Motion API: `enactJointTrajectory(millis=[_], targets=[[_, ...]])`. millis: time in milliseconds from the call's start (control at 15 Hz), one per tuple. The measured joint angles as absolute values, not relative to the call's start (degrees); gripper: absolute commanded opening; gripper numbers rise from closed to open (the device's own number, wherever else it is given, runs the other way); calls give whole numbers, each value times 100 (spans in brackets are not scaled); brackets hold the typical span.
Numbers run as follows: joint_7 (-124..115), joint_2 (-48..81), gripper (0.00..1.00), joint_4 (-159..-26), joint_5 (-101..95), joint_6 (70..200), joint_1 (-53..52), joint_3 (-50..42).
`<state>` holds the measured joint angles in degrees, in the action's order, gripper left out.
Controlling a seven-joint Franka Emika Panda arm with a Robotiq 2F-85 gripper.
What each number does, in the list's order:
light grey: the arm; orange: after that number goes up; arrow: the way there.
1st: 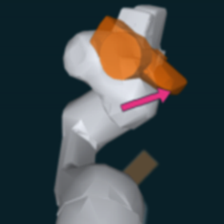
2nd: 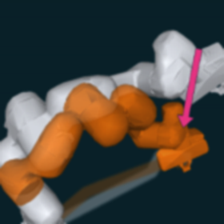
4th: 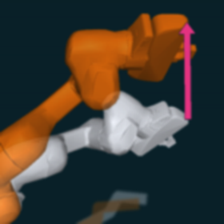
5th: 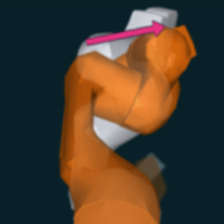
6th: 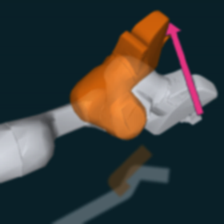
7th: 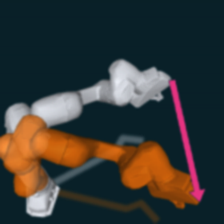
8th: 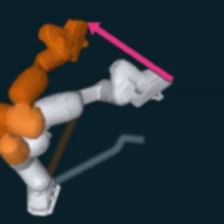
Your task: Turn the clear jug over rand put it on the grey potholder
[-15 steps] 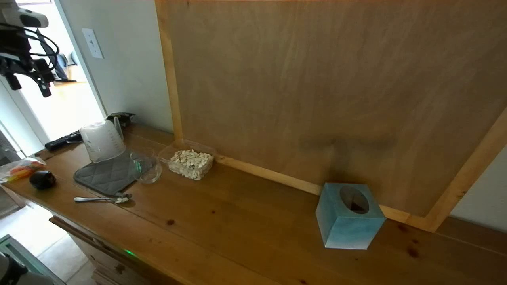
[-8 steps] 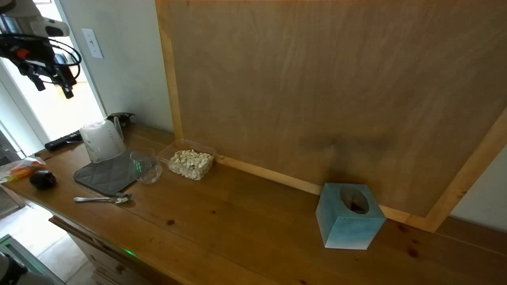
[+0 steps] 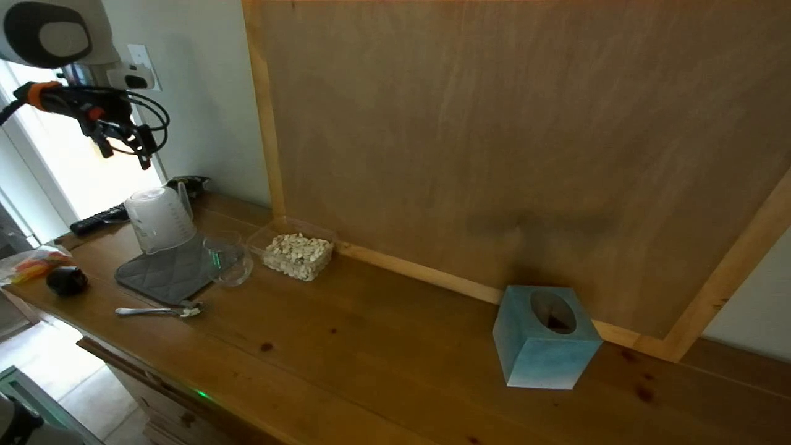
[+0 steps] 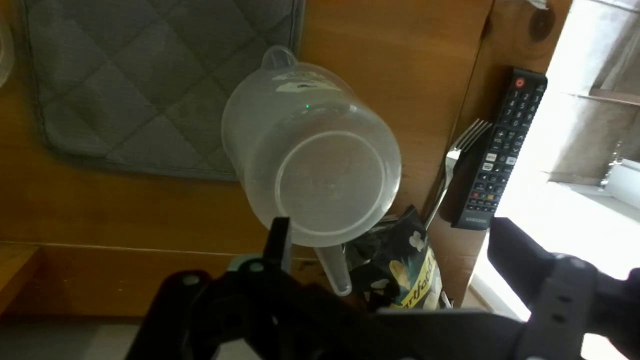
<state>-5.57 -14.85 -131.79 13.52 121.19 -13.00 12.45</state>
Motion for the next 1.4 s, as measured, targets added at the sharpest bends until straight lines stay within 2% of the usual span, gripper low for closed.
enactJointTrajectory(millis=[1267, 1333, 1400], targets=[[-504, 922, 100, -11559, 1043, 12192, -1240, 1180], [-504, 1001, 92, -11500, 1022, 12192, -1240, 1174], [-504, 1072, 72, -11448, 999, 12192, -1239, 1169]])
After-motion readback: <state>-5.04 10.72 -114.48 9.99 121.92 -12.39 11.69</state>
